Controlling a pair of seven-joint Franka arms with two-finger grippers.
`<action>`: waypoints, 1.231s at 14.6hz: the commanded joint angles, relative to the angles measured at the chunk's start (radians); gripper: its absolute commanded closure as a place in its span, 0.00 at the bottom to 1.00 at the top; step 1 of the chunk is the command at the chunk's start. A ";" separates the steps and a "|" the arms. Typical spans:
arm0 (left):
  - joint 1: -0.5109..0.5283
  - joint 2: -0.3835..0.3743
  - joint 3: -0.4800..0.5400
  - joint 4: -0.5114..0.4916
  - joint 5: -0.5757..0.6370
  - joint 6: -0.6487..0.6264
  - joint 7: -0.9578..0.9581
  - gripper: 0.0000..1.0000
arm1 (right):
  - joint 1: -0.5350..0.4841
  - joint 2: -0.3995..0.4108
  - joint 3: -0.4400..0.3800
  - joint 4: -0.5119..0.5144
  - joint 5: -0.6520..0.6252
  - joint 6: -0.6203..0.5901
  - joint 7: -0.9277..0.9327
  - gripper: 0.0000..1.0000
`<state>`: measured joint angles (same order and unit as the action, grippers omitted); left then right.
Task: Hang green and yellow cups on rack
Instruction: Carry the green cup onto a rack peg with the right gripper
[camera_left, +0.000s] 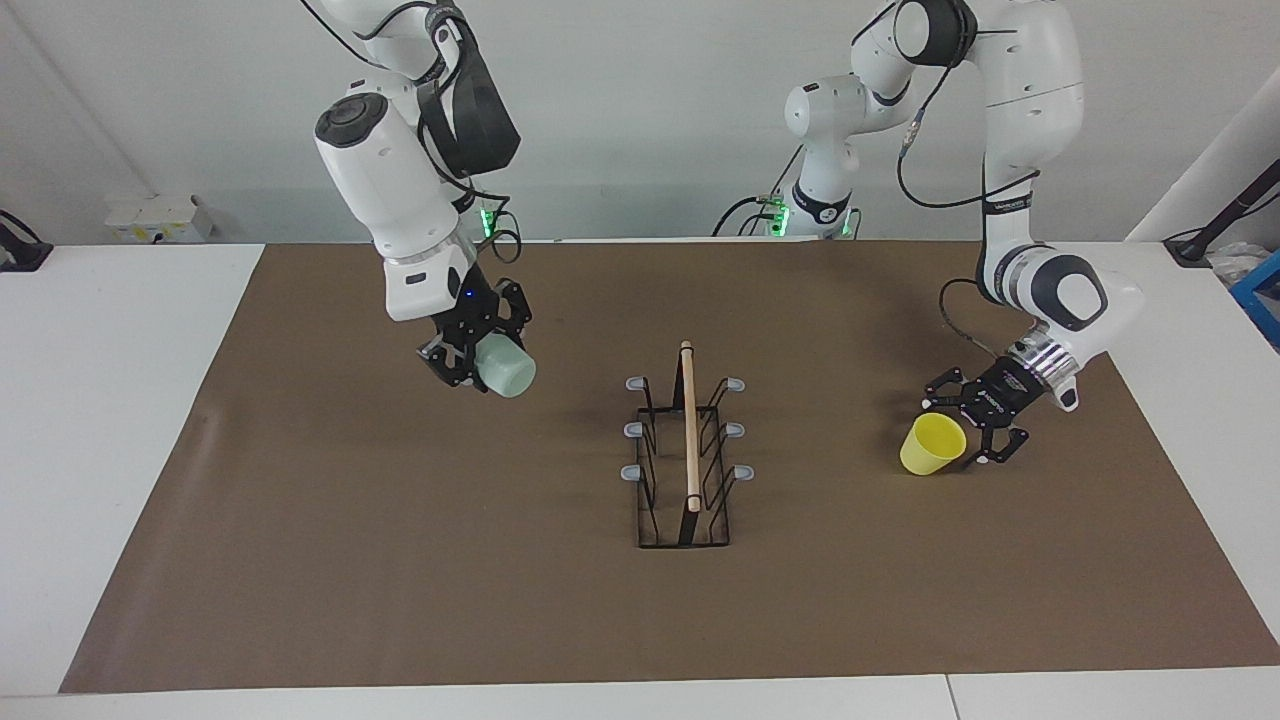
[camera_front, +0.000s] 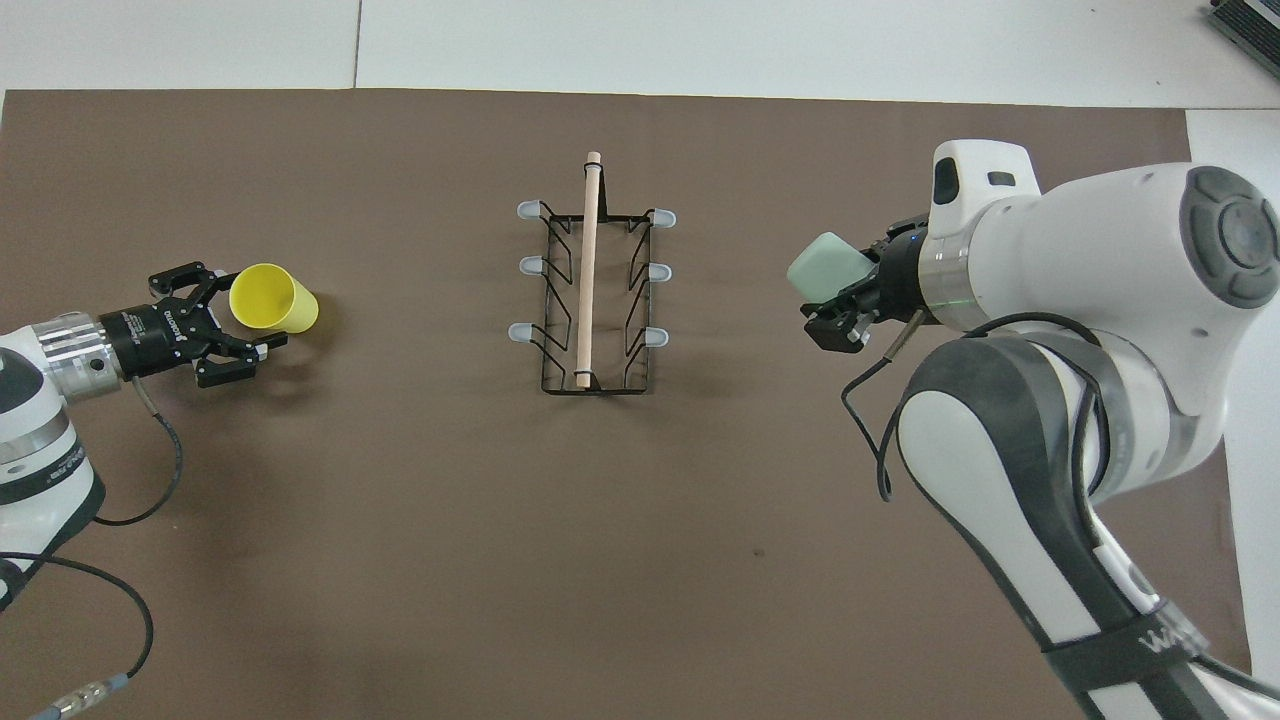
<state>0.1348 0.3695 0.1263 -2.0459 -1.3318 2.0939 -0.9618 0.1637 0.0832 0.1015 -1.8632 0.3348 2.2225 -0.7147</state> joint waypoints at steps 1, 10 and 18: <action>-0.032 -0.034 0.006 -0.056 -0.058 0.058 0.028 0.00 | 0.005 -0.056 0.006 -0.114 0.206 0.145 -0.138 1.00; -0.168 -0.043 0.007 -0.068 -0.115 0.230 0.074 0.02 | 0.181 -0.109 0.006 -0.252 1.318 0.560 -0.867 1.00; -0.262 -0.063 0.009 -0.036 -0.109 0.403 0.017 1.00 | 0.184 -0.114 0.006 -0.309 2.033 0.392 -1.454 1.00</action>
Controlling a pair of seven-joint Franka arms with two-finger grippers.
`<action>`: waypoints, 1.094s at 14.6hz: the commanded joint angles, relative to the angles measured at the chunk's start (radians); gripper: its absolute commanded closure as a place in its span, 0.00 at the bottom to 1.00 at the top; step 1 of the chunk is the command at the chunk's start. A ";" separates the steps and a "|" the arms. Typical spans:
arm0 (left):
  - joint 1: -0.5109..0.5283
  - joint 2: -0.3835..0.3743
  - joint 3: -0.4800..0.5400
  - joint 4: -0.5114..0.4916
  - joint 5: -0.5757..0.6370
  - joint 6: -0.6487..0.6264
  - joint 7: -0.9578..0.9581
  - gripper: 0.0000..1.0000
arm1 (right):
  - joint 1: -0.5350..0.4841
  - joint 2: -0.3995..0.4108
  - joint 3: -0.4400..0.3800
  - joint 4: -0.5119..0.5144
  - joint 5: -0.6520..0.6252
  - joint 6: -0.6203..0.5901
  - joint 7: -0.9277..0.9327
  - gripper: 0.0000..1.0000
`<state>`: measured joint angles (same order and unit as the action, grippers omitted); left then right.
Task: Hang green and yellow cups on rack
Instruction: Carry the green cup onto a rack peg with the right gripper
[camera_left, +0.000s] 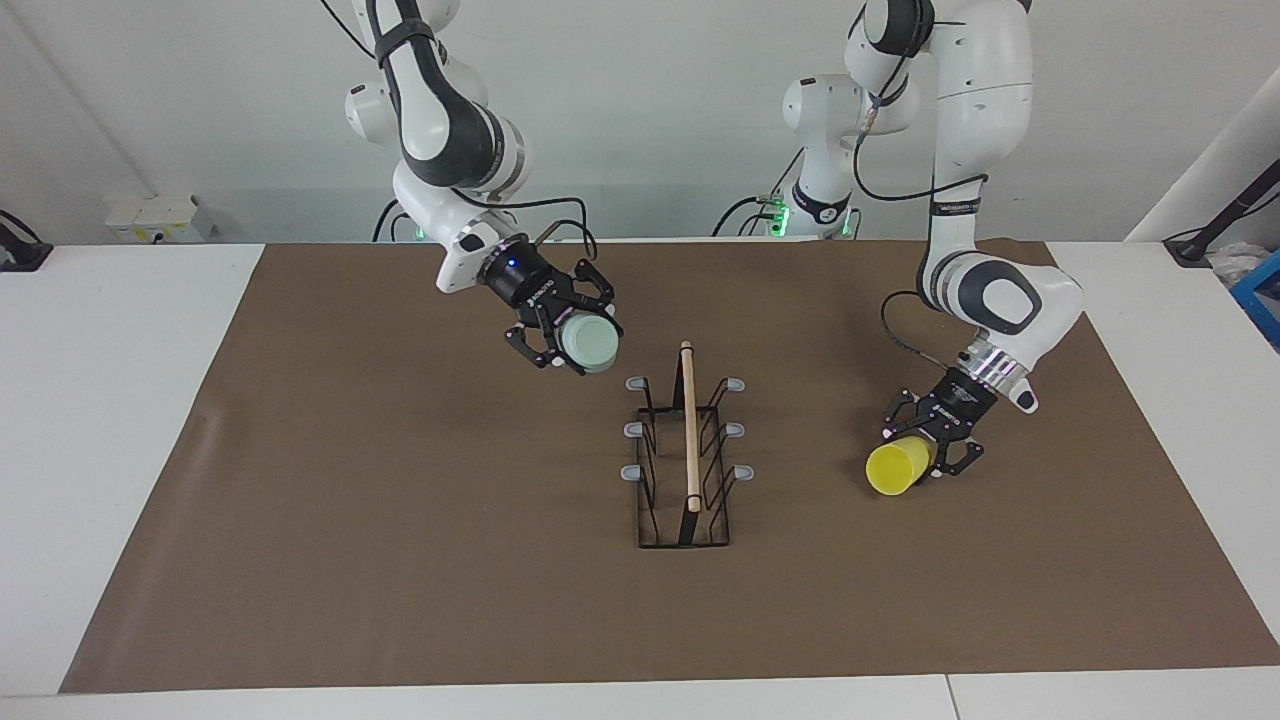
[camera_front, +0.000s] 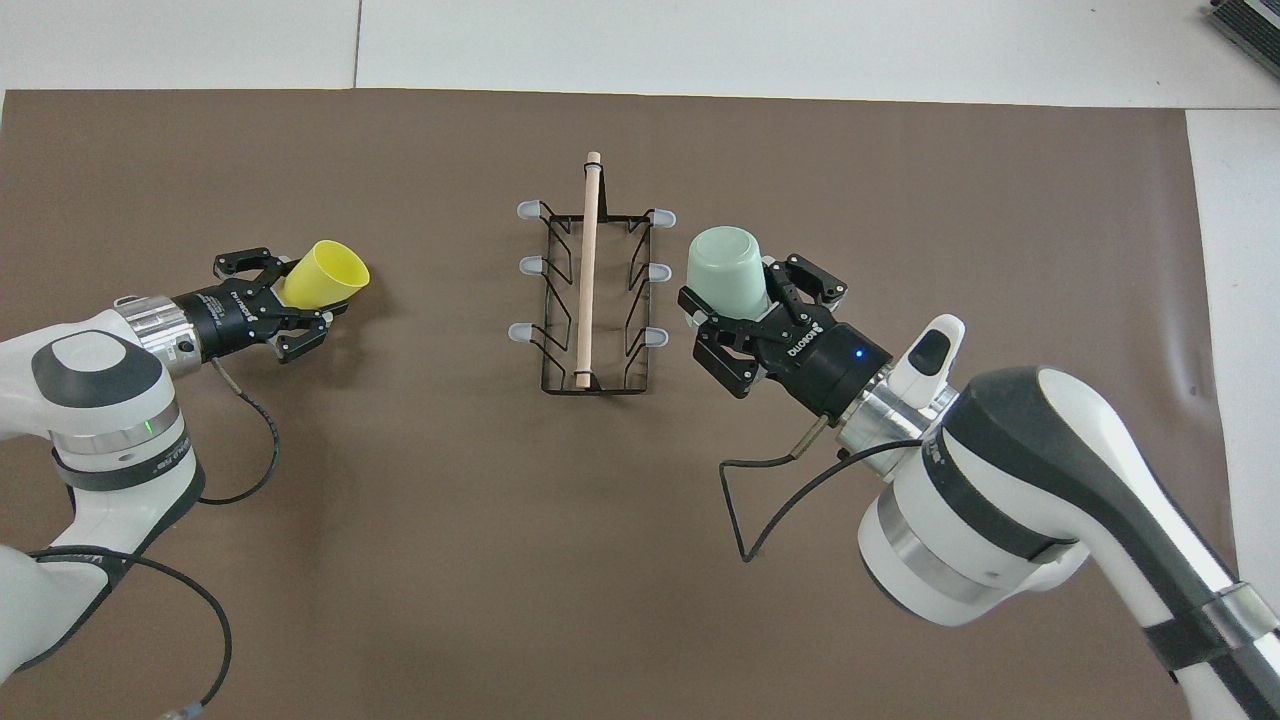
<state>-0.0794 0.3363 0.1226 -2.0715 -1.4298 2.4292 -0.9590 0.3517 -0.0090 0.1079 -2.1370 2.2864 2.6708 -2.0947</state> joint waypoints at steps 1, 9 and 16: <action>-0.066 -0.036 0.014 -0.010 -0.011 0.097 0.013 1.00 | -0.004 -0.019 -0.001 -0.050 0.134 -0.096 -0.132 1.00; -0.056 -0.178 0.015 -0.010 0.260 0.103 0.006 1.00 | -0.005 0.096 -0.002 -0.073 0.225 -0.281 -0.402 1.00; -0.053 -0.283 0.015 0.048 0.566 -0.011 -0.001 1.00 | 0.000 0.125 -0.001 -0.067 0.288 -0.328 -0.576 1.00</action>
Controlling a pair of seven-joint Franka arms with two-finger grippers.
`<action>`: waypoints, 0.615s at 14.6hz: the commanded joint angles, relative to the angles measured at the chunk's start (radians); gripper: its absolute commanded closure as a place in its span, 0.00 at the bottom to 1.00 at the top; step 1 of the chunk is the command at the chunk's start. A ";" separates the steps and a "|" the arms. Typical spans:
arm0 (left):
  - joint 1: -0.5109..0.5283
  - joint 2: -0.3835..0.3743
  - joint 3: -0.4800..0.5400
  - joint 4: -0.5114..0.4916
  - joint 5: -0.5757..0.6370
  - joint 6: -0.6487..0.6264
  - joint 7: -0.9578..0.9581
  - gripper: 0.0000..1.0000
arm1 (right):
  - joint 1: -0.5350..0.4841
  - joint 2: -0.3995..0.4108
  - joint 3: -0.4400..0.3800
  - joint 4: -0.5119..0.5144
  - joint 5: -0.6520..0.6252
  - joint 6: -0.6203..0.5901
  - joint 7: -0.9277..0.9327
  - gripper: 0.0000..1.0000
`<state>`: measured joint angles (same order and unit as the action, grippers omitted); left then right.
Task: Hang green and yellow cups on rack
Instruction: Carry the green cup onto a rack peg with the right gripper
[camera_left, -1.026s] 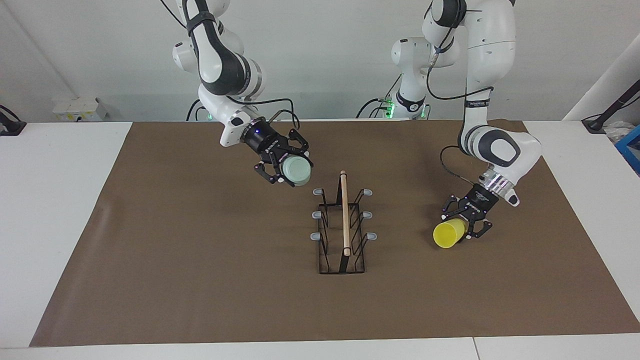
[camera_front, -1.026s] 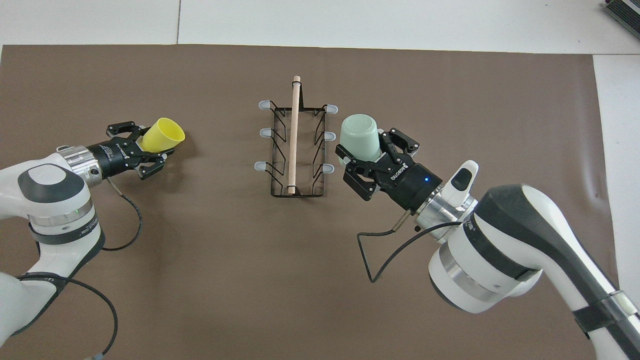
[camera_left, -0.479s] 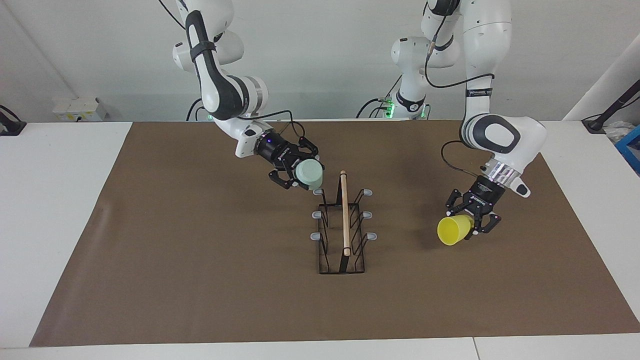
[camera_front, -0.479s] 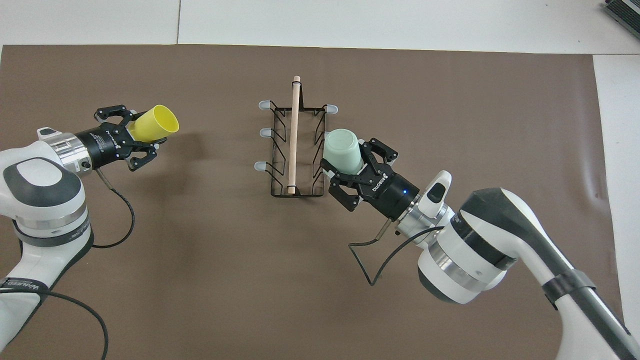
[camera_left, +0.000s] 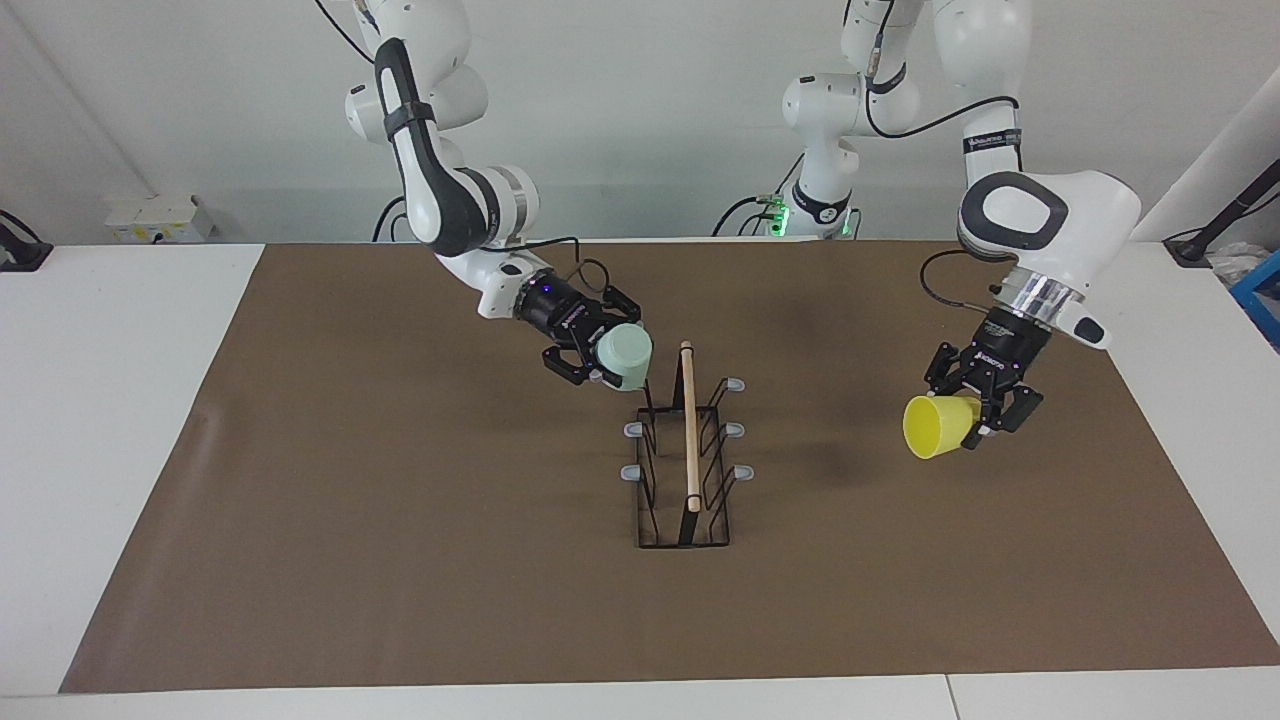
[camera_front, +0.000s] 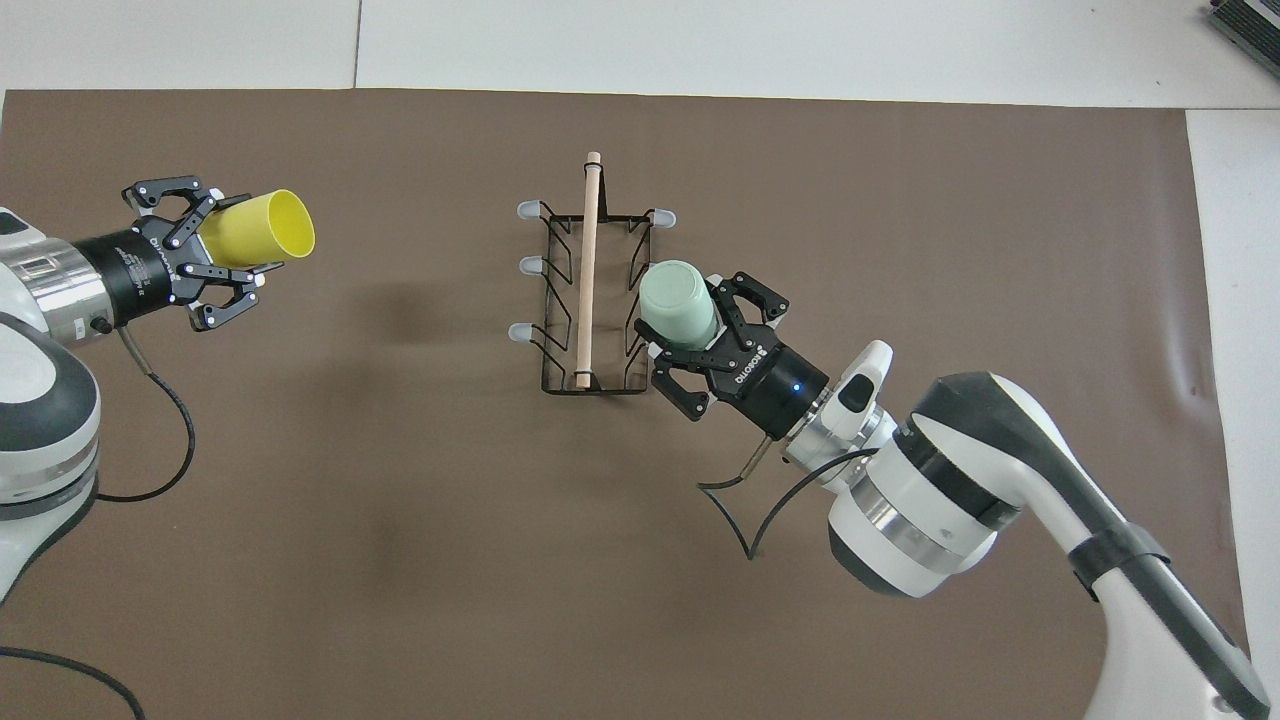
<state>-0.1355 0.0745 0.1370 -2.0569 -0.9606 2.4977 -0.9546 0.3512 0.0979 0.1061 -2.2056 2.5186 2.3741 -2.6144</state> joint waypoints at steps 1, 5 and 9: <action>0.004 -0.012 0.000 0.087 0.162 -0.147 -0.007 1.00 | 0.000 0.028 0.001 0.003 0.071 -0.036 -0.067 1.00; -0.024 0.013 -0.010 0.242 0.415 -0.312 -0.029 1.00 | 0.026 0.068 0.001 0.009 0.078 -0.047 -0.076 1.00; -0.122 0.007 -0.011 0.274 0.604 -0.345 -0.027 1.00 | 0.045 0.086 0.001 0.020 0.117 -0.053 -0.105 1.00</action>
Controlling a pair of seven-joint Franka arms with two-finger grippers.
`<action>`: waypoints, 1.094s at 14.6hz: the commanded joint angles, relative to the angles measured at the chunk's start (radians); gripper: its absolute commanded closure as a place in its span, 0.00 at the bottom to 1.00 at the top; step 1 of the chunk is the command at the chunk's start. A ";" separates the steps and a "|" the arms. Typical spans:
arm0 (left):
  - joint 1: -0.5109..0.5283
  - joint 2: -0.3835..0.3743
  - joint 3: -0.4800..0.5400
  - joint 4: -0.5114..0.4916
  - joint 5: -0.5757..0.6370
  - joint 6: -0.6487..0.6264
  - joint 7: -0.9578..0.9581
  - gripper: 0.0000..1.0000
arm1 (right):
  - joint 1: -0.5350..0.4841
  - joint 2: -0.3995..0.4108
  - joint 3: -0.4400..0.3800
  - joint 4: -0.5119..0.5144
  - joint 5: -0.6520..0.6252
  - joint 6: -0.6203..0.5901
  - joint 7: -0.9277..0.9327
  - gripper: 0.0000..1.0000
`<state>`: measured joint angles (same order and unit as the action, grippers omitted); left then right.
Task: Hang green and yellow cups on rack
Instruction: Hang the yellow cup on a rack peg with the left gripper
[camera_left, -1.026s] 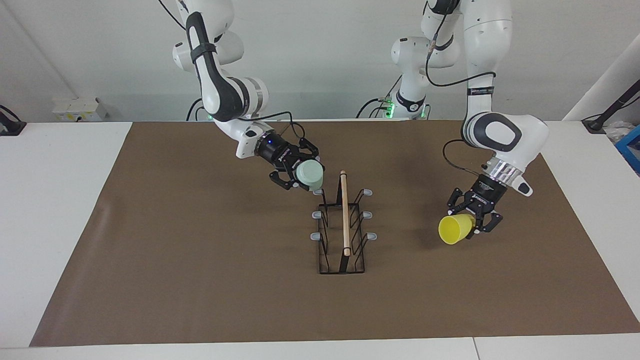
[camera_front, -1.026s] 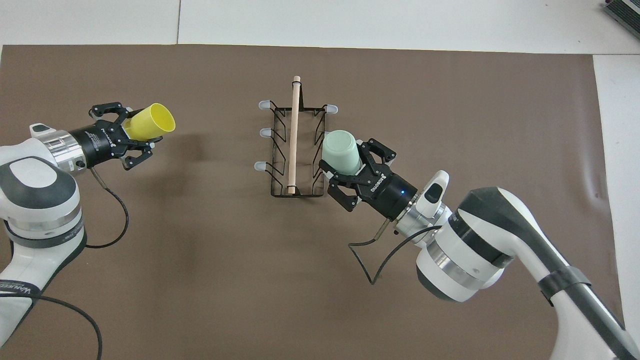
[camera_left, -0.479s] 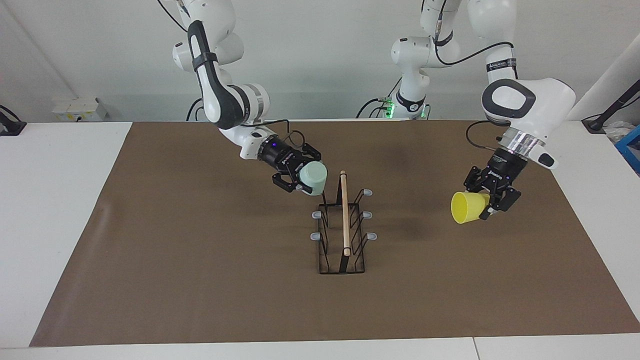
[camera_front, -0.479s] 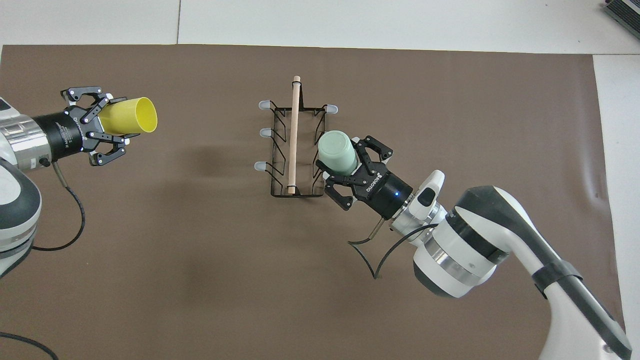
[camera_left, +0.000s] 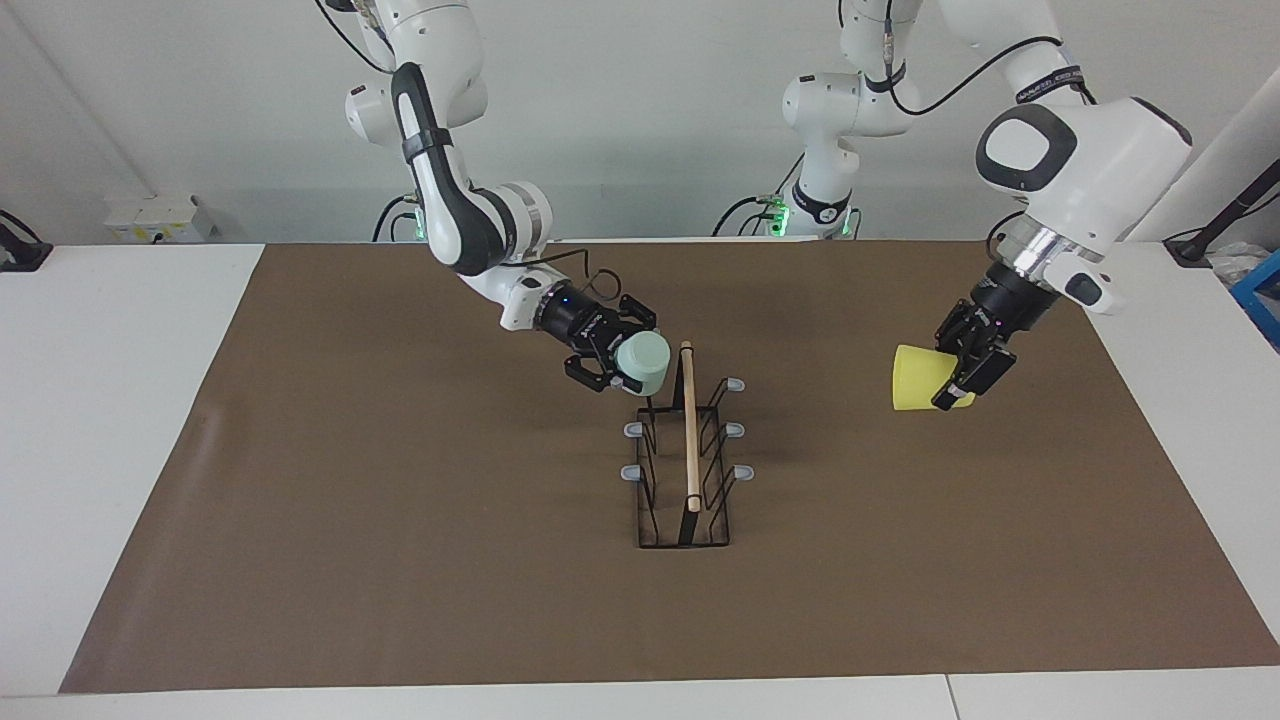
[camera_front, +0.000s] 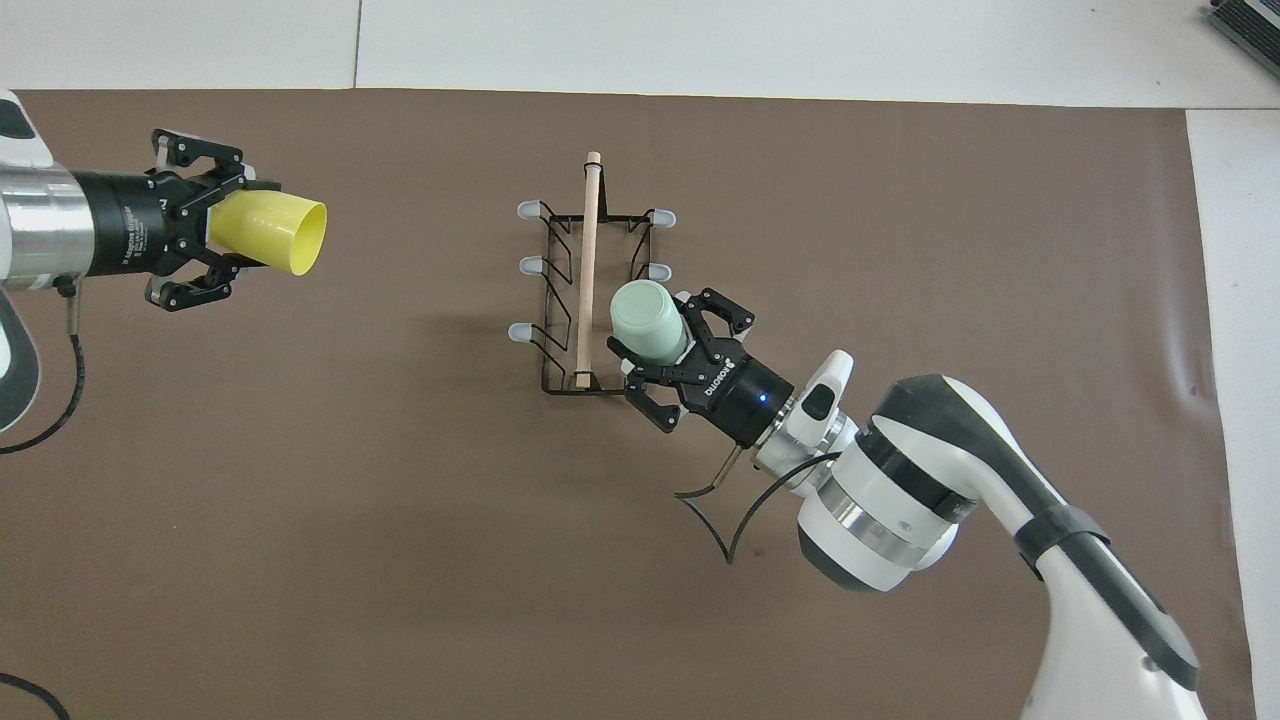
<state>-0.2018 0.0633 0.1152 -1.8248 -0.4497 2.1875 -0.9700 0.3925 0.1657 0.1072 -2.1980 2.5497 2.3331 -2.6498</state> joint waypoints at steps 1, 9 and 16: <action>-0.086 0.020 0.011 0.051 0.133 -0.046 -0.012 1.00 | 0.002 0.027 -0.001 0.014 0.083 -0.018 -0.073 1.00; -0.280 0.018 0.009 0.038 0.425 -0.020 -0.088 1.00 | -0.017 0.089 -0.003 0.017 0.084 -0.061 -0.165 1.00; -0.421 0.001 0.009 -0.071 0.667 0.113 -0.151 1.00 | -0.015 0.094 0.000 -0.006 0.098 -0.044 -0.163 0.00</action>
<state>-0.5764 0.0768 0.1079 -1.8377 0.1414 2.2387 -1.0898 0.3809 0.2603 0.0951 -2.1965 2.5502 2.2860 -2.7191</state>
